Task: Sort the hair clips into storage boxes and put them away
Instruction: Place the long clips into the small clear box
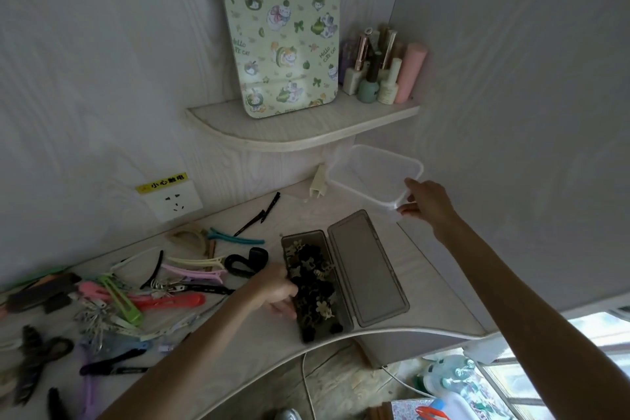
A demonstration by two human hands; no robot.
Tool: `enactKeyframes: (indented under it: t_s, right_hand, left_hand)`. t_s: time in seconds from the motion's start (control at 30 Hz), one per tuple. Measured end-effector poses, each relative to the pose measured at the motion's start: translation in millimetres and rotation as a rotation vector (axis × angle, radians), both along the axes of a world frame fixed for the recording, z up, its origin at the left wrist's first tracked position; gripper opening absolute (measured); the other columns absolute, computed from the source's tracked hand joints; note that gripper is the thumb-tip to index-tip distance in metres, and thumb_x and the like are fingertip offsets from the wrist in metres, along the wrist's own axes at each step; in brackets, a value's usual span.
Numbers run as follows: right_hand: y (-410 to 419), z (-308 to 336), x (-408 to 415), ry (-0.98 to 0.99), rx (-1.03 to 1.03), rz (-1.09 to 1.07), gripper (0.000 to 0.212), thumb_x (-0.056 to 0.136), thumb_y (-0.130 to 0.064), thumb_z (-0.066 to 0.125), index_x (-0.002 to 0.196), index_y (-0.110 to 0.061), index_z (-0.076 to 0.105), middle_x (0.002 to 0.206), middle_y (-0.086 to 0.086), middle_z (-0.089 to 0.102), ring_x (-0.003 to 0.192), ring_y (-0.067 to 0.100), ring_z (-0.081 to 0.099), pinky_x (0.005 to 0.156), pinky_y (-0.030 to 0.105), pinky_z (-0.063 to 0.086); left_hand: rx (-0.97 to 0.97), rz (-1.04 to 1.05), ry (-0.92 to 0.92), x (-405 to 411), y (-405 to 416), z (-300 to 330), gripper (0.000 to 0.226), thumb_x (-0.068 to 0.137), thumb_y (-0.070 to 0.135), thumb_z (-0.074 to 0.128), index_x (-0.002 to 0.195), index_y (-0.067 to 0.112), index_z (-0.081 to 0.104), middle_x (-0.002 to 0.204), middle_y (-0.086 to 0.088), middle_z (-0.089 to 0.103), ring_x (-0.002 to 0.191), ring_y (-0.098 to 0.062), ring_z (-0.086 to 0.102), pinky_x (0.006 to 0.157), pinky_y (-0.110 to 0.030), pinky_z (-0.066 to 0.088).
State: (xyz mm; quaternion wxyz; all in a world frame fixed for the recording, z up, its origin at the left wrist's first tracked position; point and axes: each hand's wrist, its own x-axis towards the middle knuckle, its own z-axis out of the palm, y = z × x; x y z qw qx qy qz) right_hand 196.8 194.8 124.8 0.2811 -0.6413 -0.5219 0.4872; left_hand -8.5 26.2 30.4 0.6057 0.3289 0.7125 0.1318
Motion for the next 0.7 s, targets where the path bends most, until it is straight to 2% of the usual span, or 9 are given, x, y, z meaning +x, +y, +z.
enactKeyframes:
  t_s: [0.1, 0.23, 0.3, 0.33, 0.43, 0.53, 0.63, 0.7]
  right_hand:
    - [-0.4, 8.1, -3.1, 0.151, -0.098, -0.031, 0.021, 0.093, -0.022, 0.050, 0.084, -0.002, 0.051, 0.076, 0.007, 0.049, 0.061, 0.019, 0.060, 0.053, 0.021, 0.055]
    - [-7.2, 13.8, -3.2, 0.224, -0.131, 0.040, 0.019, 0.093, -0.021, 0.050, 0.089, -0.002, 0.051, 0.075, 0.008, 0.048, 0.064, 0.020, 0.059, 0.053, 0.021, 0.054]
    - [-10.9, 13.7, -3.4, 0.245, -0.153, 0.047, 0.019, 0.093, -0.021, 0.051, 0.085, -0.004, 0.053, 0.074, 0.008, 0.047, 0.063, 0.021, 0.058, 0.055, 0.022, 0.053]
    - [-12.2, 13.8, -3.8, 0.256, -0.165, 0.040, 0.019, 0.093, -0.021, 0.052, 0.081, -0.005, 0.052, 0.073, 0.008, 0.047, 0.063, 0.021, 0.058, 0.054, 0.023, 0.054]
    - [-14.3, 17.1, -5.1, 0.269, -0.192, 0.013, 0.022, 0.093, -0.021, 0.052, 0.075, -0.007, 0.051, 0.072, 0.007, 0.047, 0.063, 0.020, 0.057, 0.060, 0.026, 0.051]
    - [-14.9, 19.4, -5.3, 0.260, -0.208, 0.024, 0.026, 0.093, -0.021, 0.051, 0.071, -0.008, 0.049, 0.071, 0.008, 0.049, 0.064, 0.018, 0.054, 0.064, 0.027, 0.048]
    - [-17.1, 18.8, -7.0, 0.236, -0.232, 0.065, 0.025, 0.094, -0.022, 0.050, 0.074, -0.007, 0.051, 0.070, 0.009, 0.052, 0.064, 0.018, 0.054, 0.066, 0.026, 0.049]
    - [-19.7, 15.8, -11.5, 0.217, -0.255, 0.091, 0.024, 0.095, -0.022, 0.048, 0.076, -0.006, 0.052, 0.070, 0.009, 0.052, 0.062, 0.018, 0.053, 0.059, 0.024, 0.049]
  left_hand:
    - [0.012, 0.062, -0.070, 7.2, 1.5, -1.1, 0.027, 0.096, 0.004, 0.042, 0.122, 0.001, 0.044, 0.111, -0.021, 0.064, 0.049, -0.008, 0.065, 0.053, -0.020, 0.053]
    - [0.074, 0.240, -0.185, 20.8, 13.5, 3.1, 0.030, 0.095, 0.004, 0.047, 0.124, 0.003, 0.047, 0.090, -0.014, 0.066, 0.052, -0.011, 0.066, 0.059, -0.025, 0.055]
    - [0.097, 0.350, -0.258, 26.7, 22.1, 2.6, 0.034, 0.094, 0.005, 0.050, 0.128, 0.005, 0.047, 0.089, -0.014, 0.067, 0.050, -0.010, 0.066, 0.062, -0.026, 0.055]
    - [0.104, 0.403, -0.292, 29.9, 27.4, 2.9, 0.037, 0.094, 0.005, 0.051, 0.130, 0.005, 0.045, 0.097, -0.018, 0.068, 0.055, -0.013, 0.068, 0.064, -0.027, 0.055]
    - [0.144, 0.473, -0.350, 41.9, 43.9, 5.6, 0.050, 0.093, -0.002, 0.049, 0.139, 0.008, 0.035, 0.124, -0.020, 0.060, 0.090, -0.026, 0.068, 0.081, -0.032, 0.053]
    - [0.172, 0.488, -0.404, 48.9, 57.3, 9.1, 0.058, 0.094, -0.003, 0.044, 0.146, 0.013, 0.024, 0.131, -0.018, 0.055, 0.112, -0.028, 0.060, 0.093, -0.036, 0.049]
    - [0.168, 0.385, -0.410, 41.0, 58.9, 11.0, 0.051, 0.096, 0.004, 0.043, 0.144, 0.016, 0.030, 0.131, -0.013, 0.056, 0.113, -0.025, 0.060, 0.094, -0.037, 0.050]
    - [0.159, 0.278, -0.374, 31.9, 51.1, 9.0, 0.045, 0.096, 0.008, 0.046, 0.140, 0.014, 0.038, 0.131, -0.009, 0.056, 0.116, -0.022, 0.057, 0.095, -0.036, 0.049]
